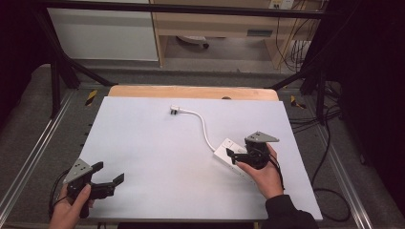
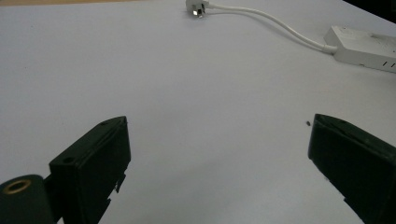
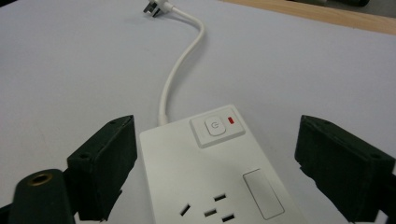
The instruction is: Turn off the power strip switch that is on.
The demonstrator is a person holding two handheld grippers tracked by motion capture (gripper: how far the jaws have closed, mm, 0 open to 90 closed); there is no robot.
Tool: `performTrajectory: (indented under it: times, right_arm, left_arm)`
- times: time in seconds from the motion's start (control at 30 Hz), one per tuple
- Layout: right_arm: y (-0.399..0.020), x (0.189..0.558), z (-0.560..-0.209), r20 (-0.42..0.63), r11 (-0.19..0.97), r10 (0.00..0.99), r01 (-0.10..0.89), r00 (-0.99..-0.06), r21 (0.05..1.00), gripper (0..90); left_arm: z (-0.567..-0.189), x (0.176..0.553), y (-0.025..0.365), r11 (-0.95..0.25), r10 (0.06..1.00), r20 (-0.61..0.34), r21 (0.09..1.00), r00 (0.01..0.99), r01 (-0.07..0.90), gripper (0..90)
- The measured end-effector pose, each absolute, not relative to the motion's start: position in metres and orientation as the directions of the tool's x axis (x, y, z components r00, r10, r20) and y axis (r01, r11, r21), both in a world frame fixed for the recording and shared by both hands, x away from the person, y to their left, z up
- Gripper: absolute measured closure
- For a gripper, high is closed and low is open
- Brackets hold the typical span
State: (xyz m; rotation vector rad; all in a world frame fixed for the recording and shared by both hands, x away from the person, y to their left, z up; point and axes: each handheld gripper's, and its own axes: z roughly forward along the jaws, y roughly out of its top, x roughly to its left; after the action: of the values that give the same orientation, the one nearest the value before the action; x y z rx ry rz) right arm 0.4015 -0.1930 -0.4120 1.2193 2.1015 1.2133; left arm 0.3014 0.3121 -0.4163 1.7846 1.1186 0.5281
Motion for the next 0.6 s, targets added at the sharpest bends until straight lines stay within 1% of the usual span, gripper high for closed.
performTrajectory:
  times: [0.2, 0.3, 0.4, 0.6]
  right_arm:
    - [-0.192, 0.401, -0.41, 0.066, 0.213, 0.852, 0.459, -0.52, 0.863, 3.7]
    - [-0.192, 0.4, -0.409, 0.055, 0.215, 0.849, 0.437, -0.526, 0.873, 2.6]
    - [-0.192, 0.398, -0.408, 0.032, 0.214, 0.847, 0.394, -0.531, 0.894, 2.6]
    - [-0.196, 0.396, -0.401, 0.018, 0.204, 0.846, 0.355, -0.532, 0.912, 2.9]
  left_arm:
    - [-0.416, 0.301, 0.312, -0.151, 0.863, -0.111, 0.874, 0.493, 0.462, 5.6]
    - [-0.417, 0.301, 0.312, -0.151, 0.863, -0.112, 0.874, 0.493, 0.463, 5.7]
    - [-0.417, 0.301, 0.312, -0.152, 0.864, -0.111, 0.873, 0.491, 0.463, 5.6]
    - [-0.417, 0.302, 0.312, -0.148, 0.864, -0.114, 0.873, 0.49, 0.465, 5.6]
